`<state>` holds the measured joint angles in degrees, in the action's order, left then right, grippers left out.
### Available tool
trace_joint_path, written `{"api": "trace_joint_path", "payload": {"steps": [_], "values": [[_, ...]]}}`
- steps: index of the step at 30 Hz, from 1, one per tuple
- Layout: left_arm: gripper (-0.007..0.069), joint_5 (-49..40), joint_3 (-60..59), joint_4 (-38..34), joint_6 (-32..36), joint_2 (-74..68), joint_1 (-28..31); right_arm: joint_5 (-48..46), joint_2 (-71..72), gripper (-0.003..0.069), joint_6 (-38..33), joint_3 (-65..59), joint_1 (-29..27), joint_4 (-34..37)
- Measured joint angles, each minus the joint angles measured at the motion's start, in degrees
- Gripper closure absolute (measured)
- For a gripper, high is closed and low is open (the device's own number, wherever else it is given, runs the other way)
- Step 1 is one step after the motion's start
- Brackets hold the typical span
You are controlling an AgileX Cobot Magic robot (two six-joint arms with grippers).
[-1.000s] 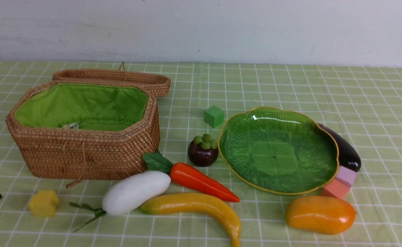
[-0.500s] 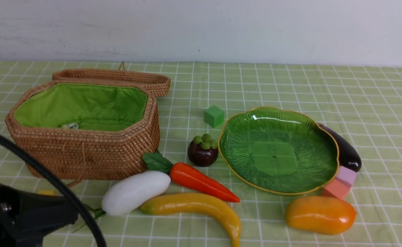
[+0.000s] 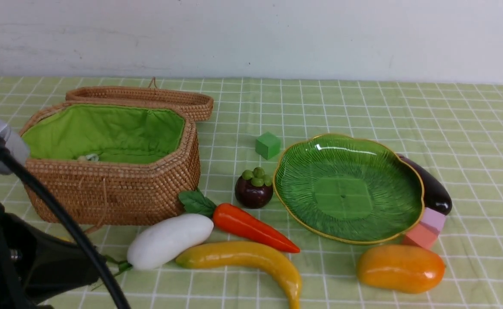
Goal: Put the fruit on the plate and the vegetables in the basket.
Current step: Take a daikon with your left arm and place it on the basket on the left.
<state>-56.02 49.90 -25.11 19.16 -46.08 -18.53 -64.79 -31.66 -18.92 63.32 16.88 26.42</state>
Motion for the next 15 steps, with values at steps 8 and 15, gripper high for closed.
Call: {"api": "trace_joint_path", "payload": {"steps": [8,15], "values": [[0.0638,-0.3,0.1,-0.3,2.6,-4.0,-0.1,-4.0,-6.6,0.0604,6.3,3.0,15.4,-9.1],[0.0638,0.2,0.1,-1.0,4.5,-9.3,-0.1,-2.5,-5.7,0.0596,8.2,3.0,16.4,-10.3]]}}
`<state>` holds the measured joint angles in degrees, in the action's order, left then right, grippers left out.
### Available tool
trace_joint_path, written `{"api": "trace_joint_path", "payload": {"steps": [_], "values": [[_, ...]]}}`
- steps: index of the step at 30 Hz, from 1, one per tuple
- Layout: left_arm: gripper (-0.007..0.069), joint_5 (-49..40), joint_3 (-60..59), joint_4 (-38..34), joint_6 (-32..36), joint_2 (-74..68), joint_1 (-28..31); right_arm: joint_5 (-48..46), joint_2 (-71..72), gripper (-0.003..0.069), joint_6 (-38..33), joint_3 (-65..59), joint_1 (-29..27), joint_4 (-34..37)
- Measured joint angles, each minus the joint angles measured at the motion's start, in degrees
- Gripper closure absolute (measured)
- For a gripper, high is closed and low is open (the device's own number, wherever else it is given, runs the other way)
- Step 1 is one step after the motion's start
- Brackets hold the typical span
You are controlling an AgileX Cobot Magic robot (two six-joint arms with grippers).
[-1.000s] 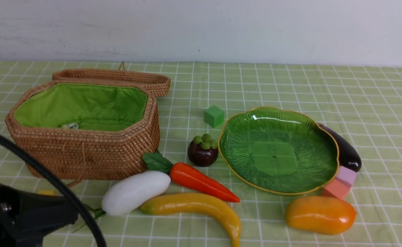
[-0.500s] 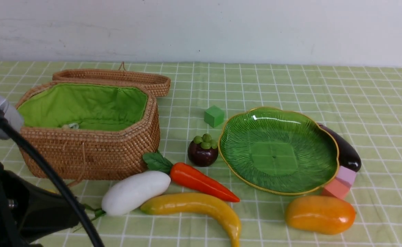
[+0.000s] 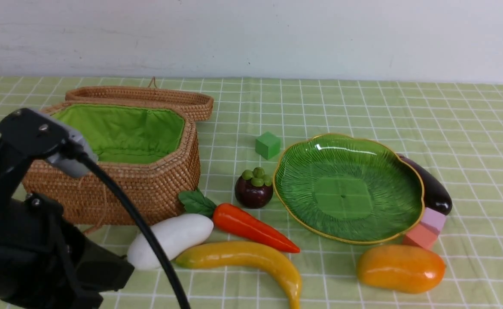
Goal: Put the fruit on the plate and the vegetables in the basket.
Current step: Take a daikon with your left arm and place it on the basket on the left.
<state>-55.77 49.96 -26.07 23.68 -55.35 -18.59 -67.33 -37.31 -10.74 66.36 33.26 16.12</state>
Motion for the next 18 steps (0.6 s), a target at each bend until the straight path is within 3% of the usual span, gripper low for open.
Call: {"api": "trace_joint_path", "payload": {"steps": [5,12,18], "values": [[0.0589,3.8,0.1,3.5,1.9,-6.6,0.0,-0.2,0.1,0.0592,0.0,0.1,0.0,0.2],[0.0345,8.9,0.1,3.6,8.1,-15.5,-0.8,-0.1,0.1,0.0584,-1.5,0.1,0.0,0.4],[0.0314,10.5,0.1,10.5,8.6,-14.8,-5.7,-0.1,0.1,0.0581,-2.6,0.3,0.0,0.4]]}}
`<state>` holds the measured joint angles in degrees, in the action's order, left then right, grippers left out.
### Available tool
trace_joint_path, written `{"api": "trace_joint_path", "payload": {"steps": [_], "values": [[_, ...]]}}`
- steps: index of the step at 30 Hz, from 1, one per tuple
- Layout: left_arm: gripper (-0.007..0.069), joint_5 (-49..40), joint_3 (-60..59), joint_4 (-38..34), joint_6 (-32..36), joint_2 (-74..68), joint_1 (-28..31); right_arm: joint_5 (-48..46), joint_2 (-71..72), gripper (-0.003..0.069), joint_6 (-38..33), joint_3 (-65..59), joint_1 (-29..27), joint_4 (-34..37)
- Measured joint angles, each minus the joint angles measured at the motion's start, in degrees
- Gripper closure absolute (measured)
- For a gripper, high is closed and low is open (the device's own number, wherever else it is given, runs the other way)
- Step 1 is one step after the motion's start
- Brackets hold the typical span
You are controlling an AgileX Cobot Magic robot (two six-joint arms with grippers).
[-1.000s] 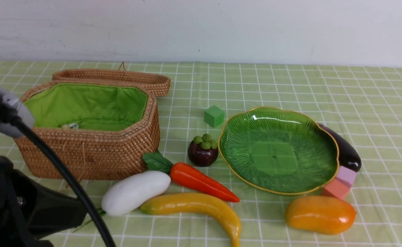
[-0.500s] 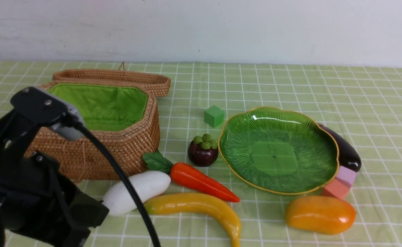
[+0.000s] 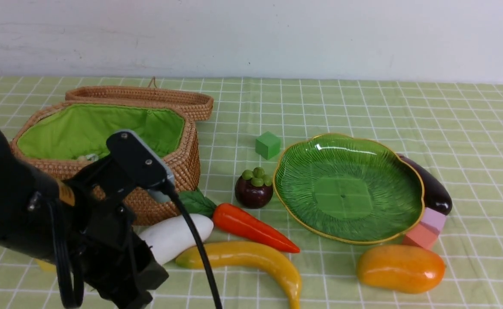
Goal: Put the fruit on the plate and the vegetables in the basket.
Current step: Take a daikon with your left arm and place it on the basket on the left.
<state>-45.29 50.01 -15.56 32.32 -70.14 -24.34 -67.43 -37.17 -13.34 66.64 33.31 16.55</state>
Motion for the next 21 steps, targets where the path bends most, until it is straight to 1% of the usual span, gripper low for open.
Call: {"api": "trace_joint_path", "payload": {"steps": [2,4,5,6,8,10,13,14,16,18,21], "values": [[0.0302,2.1,0.0,2.7,-1.9,-0.5,-0.2,0.0,0.0,0.058,0.0,0.0,0.0,0.0],[0.0272,5.1,0.1,6.5,-4.8,-2.5,-0.2,0.0,0.0,0.0578,0.0,0.0,0.0,0.0],[0.0269,5.7,0.1,6.8,-5.3,-2.7,-0.2,0.0,0.0,0.0577,0.0,0.0,0.0,0.0],[0.0237,7.8,0.2,8.8,-6.9,-4.8,-0.2,0.0,0.0,0.0574,-0.1,0.0,0.0,0.0],[0.019,10.1,0.2,10.7,-8.2,-7.8,-0.2,0.0,0.0,0.0572,-0.1,0.0,0.0,0.0],[0.016,11.1,0.2,11.8,-8.9,-9.7,-0.2,0.0,0.0,0.0571,-0.1,0.0,0.0,-0.1],[0.0073,14.9,0.2,16.0,-12.6,-14.5,-0.2,0.0,0.0,0.0568,-0.1,0.0,0.1,0.0],[0.0069,15.2,0.2,16.3,-13.2,-14.7,-0.2,0.0,0.0,0.0567,-0.1,0.0,0.1,0.0],[0.0037,16.0,0.2,20.2,-17.2,-16.9,-0.2,0.0,0.0,0.0565,-0.1,0.0,0.1,0.0],[0.0034,16.6,0.2,23.2,-20.1,-17.8,-0.2,-0.2,0.0,0.0562,-0.2,0.0,0.1,0.0],[0.0036,17.8,0.2,26.1,-22.1,-18.4,-0.2,-0.4,0.0,0.0562,-0.2,0.0,0.1,0.0]]}}
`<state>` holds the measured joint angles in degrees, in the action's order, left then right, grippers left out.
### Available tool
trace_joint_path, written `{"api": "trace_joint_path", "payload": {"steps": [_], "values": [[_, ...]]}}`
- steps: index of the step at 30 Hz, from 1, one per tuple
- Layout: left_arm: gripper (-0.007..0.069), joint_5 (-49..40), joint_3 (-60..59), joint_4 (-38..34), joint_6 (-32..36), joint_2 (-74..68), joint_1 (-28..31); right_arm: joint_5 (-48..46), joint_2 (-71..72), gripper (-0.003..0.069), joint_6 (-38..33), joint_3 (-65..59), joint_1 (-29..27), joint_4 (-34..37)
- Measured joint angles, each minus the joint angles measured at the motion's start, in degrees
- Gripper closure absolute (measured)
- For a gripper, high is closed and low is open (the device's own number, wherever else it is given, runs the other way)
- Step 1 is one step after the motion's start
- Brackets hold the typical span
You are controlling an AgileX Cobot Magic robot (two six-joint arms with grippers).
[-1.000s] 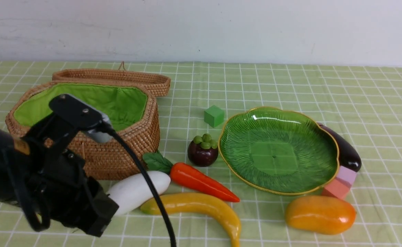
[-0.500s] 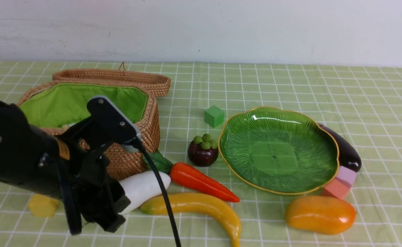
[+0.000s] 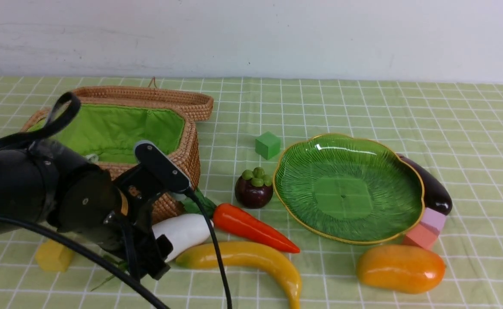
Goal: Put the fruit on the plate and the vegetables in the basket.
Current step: Take a daikon with your left arm and place it on the basket on the left.
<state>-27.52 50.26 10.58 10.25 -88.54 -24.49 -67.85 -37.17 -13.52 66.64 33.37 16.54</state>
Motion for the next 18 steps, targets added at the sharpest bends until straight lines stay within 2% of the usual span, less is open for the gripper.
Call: {"api": "trace_joint_path", "payload": {"steps": [18], "values": [[0.0044,7.6,0.2,4.4,-0.9,-6.3,0.0,-0.6,0.0,0.0547,0.0,0.0,0.0,0.1]]}}
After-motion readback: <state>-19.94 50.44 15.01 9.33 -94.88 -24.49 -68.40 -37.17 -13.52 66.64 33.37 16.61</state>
